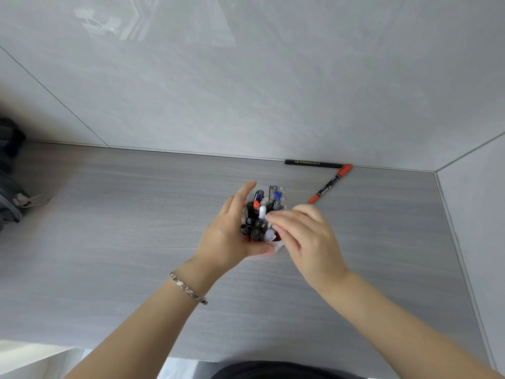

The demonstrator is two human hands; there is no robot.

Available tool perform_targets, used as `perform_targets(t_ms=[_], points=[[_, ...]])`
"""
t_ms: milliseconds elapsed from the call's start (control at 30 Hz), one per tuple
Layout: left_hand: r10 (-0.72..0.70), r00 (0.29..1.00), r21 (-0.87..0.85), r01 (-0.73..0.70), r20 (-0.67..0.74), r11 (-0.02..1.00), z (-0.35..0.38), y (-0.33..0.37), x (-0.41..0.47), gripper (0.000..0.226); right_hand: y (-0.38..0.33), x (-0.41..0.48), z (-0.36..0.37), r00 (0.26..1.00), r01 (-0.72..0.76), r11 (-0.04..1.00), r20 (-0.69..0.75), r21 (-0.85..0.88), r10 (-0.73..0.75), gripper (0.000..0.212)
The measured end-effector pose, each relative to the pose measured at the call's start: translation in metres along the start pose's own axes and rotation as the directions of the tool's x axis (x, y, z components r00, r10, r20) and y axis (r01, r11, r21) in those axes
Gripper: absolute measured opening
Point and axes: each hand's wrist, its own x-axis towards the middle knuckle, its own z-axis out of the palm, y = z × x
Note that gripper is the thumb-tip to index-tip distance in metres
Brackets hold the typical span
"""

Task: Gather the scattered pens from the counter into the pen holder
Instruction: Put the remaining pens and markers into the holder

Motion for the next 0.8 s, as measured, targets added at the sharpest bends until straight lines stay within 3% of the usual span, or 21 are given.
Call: perform_targets(t_ms=[200, 267, 300, 367, 433, 500, 600, 700, 733, 800], points=[[-0.008, 1.000, 0.011, 0.007, 0.013, 1.000, -0.002, -0.001, 0.001, 0.106, 0.017, 0.013, -0.026, 0.986, -0.128, 0.975, 0.128, 0.183, 0.105, 0.024], [-0.015, 1.000, 0.005, 0.014, 0.021, 1.000, -0.002, -0.002, 0.001, 0.105, 0.043, 0.028, -0.028, 0.942, -0.335, 0.924, 0.057, 0.184, 0.331, 0.018], [-0.014, 1.000, 0.002, 0.014, 0.025, 1.000, -0.002, -0.002, 0.001, 0.104, 0.064, 0.036, -0.024, 0.870, -0.488, 0.861, 0.003, 0.144, 0.493, 0.015], [-0.017, 0.999, 0.004, 0.017, 0.028, 1.000, -0.002, -0.002, 0.001, 0.104, 0.105, 0.052, -0.015, 0.624, -0.782, 0.624, 0.021, 0.000, 0.781, 0.028], [-0.022, 0.999, 0.011, 0.022, 0.028, 1.000, -0.002, -0.001, 0.001, 0.105, 0.137, 0.058, -0.003, 0.405, -0.903, 0.412, 0.076, -0.125, 0.911, 0.045], [-0.023, 0.999, 0.017, 0.022, 0.033, 1.000, -0.002, -0.001, 0.002, 0.104, 0.155, 0.061, 0.006, 0.307, -0.935, 0.310, 0.046, -0.171, 0.951, 0.050], [-0.010, 1.000, 0.023, 0.010, 0.028, 1.000, -0.001, -0.002, 0.003, 0.105, 0.166, 0.062, 0.010, 0.228, -0.965, 0.226, 0.000, -0.137, 0.974, 0.047], [-0.010, 1.000, 0.009, 0.009, 0.029, 1.000, 0.000, -0.006, 0.002, 0.106, 0.152, 0.059, -0.006, 0.242, -0.970, 0.242, 0.087, 0.020, 0.966, 0.055], [-0.010, 1.000, 0.004, 0.010, 0.027, 1.000, 0.000, -0.007, 0.001, 0.106, 0.141, 0.058, -0.013, 0.288, -0.953, 0.274, 0.110, 0.128, 0.951, 0.062], [-0.008, 1.000, -0.007, 0.009, 0.025, 1.000, 0.000, -0.008, 0.002, 0.105, 0.108, 0.057, -0.033, 0.466, -0.841, 0.414, 0.078, 0.348, 0.881, 0.066]])
